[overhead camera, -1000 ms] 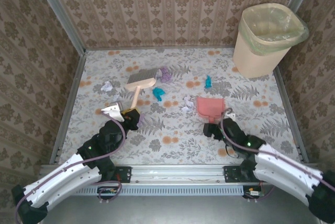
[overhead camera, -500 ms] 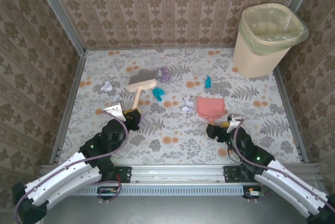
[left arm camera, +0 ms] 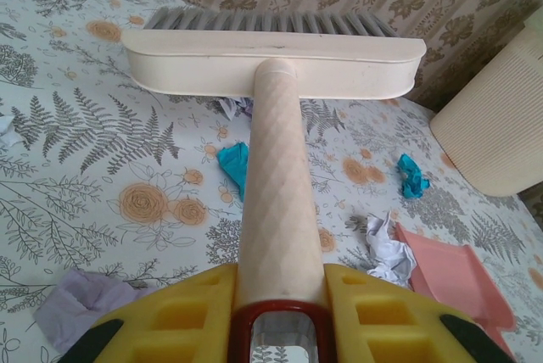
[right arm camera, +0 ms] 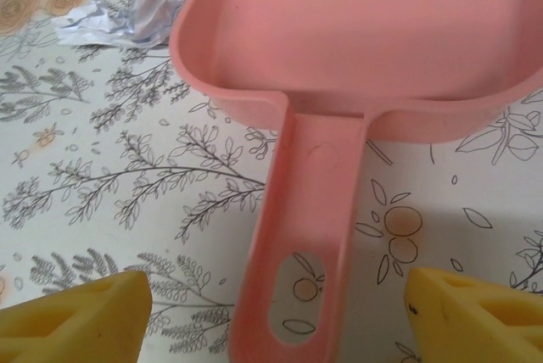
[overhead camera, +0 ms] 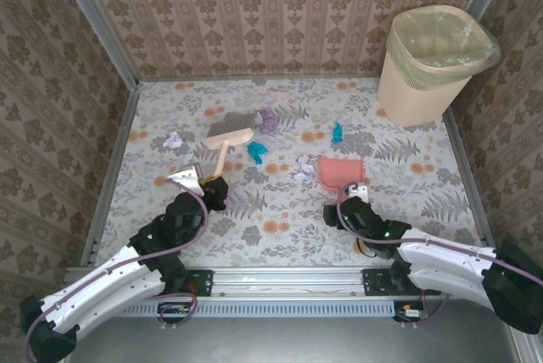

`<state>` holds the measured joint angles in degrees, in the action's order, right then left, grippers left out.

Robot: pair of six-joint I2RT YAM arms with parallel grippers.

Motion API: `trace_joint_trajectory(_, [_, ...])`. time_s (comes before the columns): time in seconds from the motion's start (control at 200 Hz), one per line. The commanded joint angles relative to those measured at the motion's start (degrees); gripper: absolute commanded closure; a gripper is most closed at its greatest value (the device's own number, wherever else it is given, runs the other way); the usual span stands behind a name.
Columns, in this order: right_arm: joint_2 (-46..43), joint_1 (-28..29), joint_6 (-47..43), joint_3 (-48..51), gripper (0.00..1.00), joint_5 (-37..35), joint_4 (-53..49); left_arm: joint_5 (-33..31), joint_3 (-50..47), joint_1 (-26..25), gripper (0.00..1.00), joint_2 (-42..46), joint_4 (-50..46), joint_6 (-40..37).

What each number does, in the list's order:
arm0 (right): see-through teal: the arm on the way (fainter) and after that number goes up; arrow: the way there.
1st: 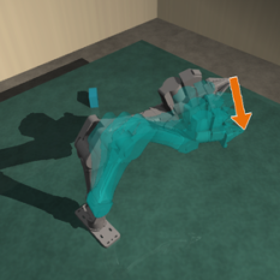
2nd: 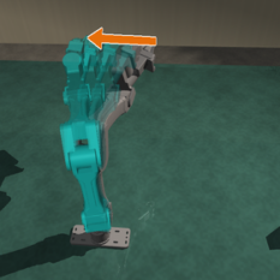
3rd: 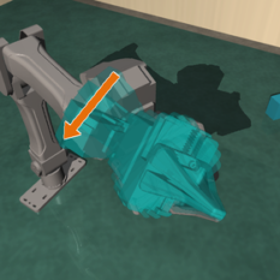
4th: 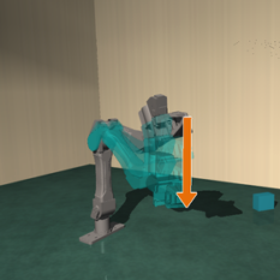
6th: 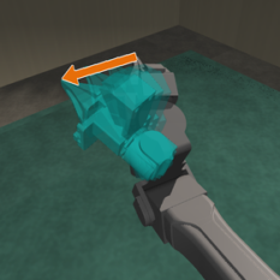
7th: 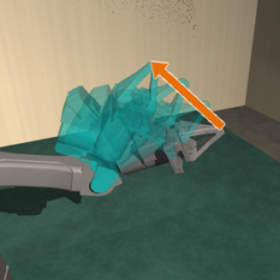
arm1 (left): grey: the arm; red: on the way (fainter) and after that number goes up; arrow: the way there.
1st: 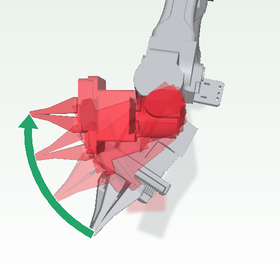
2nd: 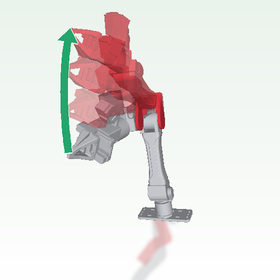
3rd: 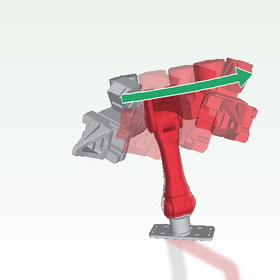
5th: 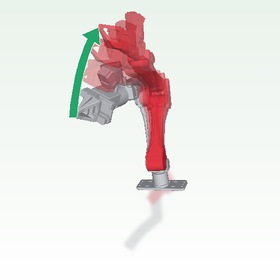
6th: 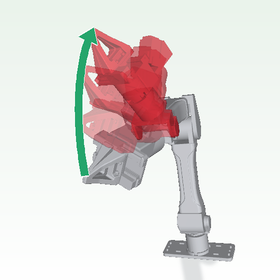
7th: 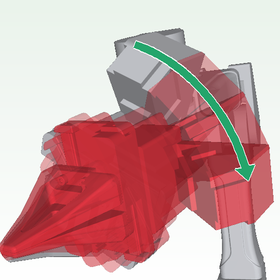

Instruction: Sweep away the paper scraps from the table

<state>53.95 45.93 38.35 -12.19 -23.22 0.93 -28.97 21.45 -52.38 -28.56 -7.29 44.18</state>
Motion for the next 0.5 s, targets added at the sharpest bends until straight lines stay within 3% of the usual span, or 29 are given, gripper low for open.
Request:
trace_joint_trajectory(0.0, [1.9, 0.4, 1.7, -1.9, 0.25, -4.7, 2.5, -0.4, -0.3, 0.4, 1.00, 0.1, 2.9, 0.1])
trace_joint_trajectory(0.495, [6.8, 1.2, 2.6, -4.2, 0.44, -6.0, 1.4, -0.3, -0.3, 0.5, 1.00, 0.1, 2.9, 0.1])
